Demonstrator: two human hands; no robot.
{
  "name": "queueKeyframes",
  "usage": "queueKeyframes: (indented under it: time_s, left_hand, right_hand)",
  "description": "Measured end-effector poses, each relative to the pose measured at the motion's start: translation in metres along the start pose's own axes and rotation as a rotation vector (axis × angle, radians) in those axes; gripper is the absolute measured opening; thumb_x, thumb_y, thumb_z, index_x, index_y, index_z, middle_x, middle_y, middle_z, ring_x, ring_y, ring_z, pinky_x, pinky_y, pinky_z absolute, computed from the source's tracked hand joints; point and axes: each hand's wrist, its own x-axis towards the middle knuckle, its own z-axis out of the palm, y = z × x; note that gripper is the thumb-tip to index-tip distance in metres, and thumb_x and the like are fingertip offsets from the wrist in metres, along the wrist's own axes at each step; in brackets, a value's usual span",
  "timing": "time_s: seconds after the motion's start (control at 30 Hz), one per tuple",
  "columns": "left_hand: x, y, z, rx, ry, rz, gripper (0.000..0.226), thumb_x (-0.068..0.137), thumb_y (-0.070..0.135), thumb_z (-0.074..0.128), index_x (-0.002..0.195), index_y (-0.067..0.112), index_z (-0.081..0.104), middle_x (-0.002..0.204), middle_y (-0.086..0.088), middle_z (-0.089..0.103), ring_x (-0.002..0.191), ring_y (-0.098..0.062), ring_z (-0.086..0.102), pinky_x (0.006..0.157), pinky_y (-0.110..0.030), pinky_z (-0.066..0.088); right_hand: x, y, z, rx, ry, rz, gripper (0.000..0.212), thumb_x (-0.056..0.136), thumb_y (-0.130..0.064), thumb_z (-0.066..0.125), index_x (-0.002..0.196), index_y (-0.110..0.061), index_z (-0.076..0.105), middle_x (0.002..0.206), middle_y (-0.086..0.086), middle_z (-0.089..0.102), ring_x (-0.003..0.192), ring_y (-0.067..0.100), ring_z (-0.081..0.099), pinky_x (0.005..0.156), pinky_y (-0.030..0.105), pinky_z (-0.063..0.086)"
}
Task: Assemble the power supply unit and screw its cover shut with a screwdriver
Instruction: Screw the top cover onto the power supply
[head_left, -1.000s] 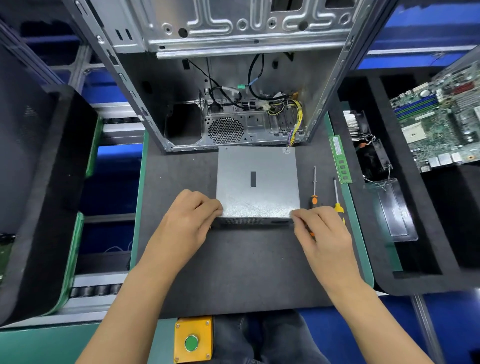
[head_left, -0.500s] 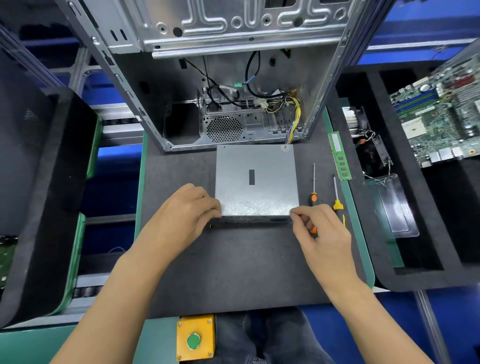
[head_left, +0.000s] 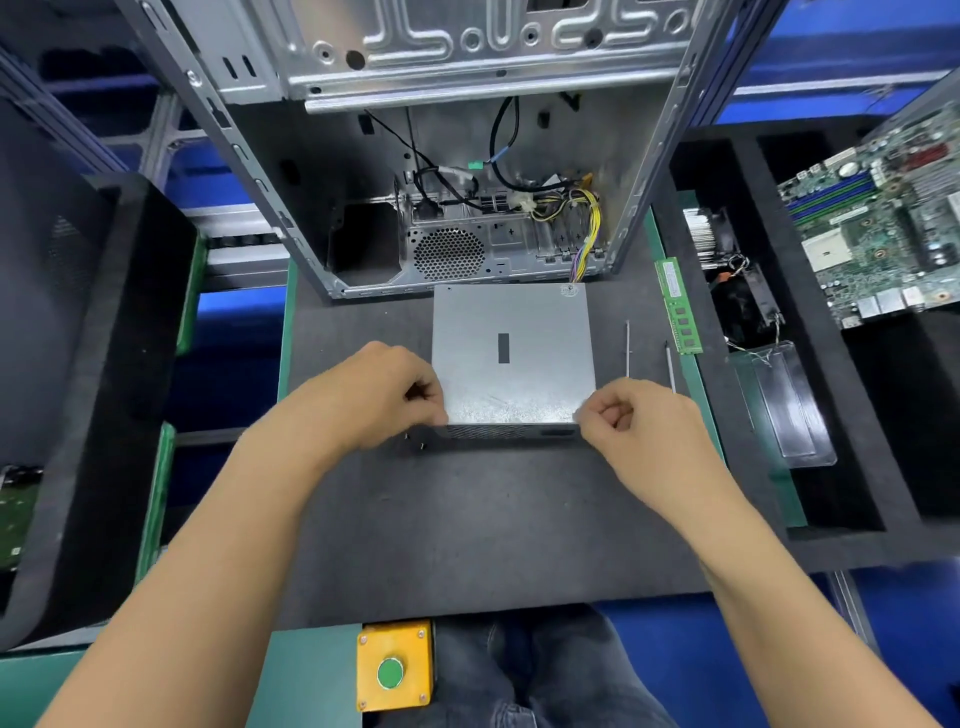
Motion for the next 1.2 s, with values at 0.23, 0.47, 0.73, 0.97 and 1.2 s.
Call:
queueKeyframes:
  time_s: [0.23,0.47,0.73,0.97,1.2]
  left_hand:
    - [0.006,0.006,-0.010,-0.032,-0.076,-0.047,0.019,0.080,0.037,0.083,0.069,0.024,0.072,0.067,0.009,0.067,0.066,-0.010,0.058,0.069,-0.032,0.052]
    - [0.001,0.006,-0.003,-0.023,-0.047,-0.030,0.018,0.088,0.034,0.075,0.075,0.022,0.071,0.071,0.008,0.066,0.069,-0.012,0.061,0.064,-0.028,0.047]
    - [-0.012,0.003,0.013,0.072,0.101,0.097,0.015,0.096,0.029,0.065,0.086,0.019,0.069,0.084,0.011,0.057,0.078,-0.014,0.053,0.070,-0.028,0.040]
    - [-0.028,-0.005,0.034,0.150,0.428,0.385,0.011,0.088,0.007,0.073,0.079,0.008,0.069,0.073,-0.003,0.056,0.069,-0.025,0.053,0.063,-0.039,0.050]
    - [-0.032,-0.014,0.053,0.238,0.630,0.480,0.027,0.101,0.019,0.052,0.091,0.003,0.071,0.082,-0.008,0.062,0.071,-0.028,0.056,0.063,-0.039,0.051]
  right_hand:
    - [0.004,0.002,-0.003,0.162,-0.053,0.119,0.011,0.085,-0.024,0.069,0.075,-0.028,0.071,0.063,-0.027,0.061,0.056,-0.006,0.052,0.048,0.010,0.039]
    - [-0.008,0.011,0.004,-0.115,0.101,-0.294,0.012,0.090,-0.008,0.068,0.087,-0.019,0.072,0.082,-0.003,0.056,0.069,0.009,0.053,0.071,0.021,0.049]
    - [-0.015,0.034,0.022,-0.229,0.398,-0.581,0.009,0.091,0.000,0.065,0.097,-0.001,0.073,0.085,0.010,0.058,0.074,0.027,0.058,0.075,0.038,0.049]
    - [-0.013,0.041,0.025,-0.229,0.435,-0.625,0.012,0.094,-0.004,0.063,0.099,-0.001,0.074,0.087,0.010,0.060,0.078,0.026,0.058,0.082,0.035,0.049]
    - [-0.013,0.044,0.027,-0.162,0.423,-0.587,0.014,0.094,-0.010,0.063,0.098,-0.004,0.075,0.090,0.006,0.060,0.081,0.023,0.058,0.081,0.031,0.050]
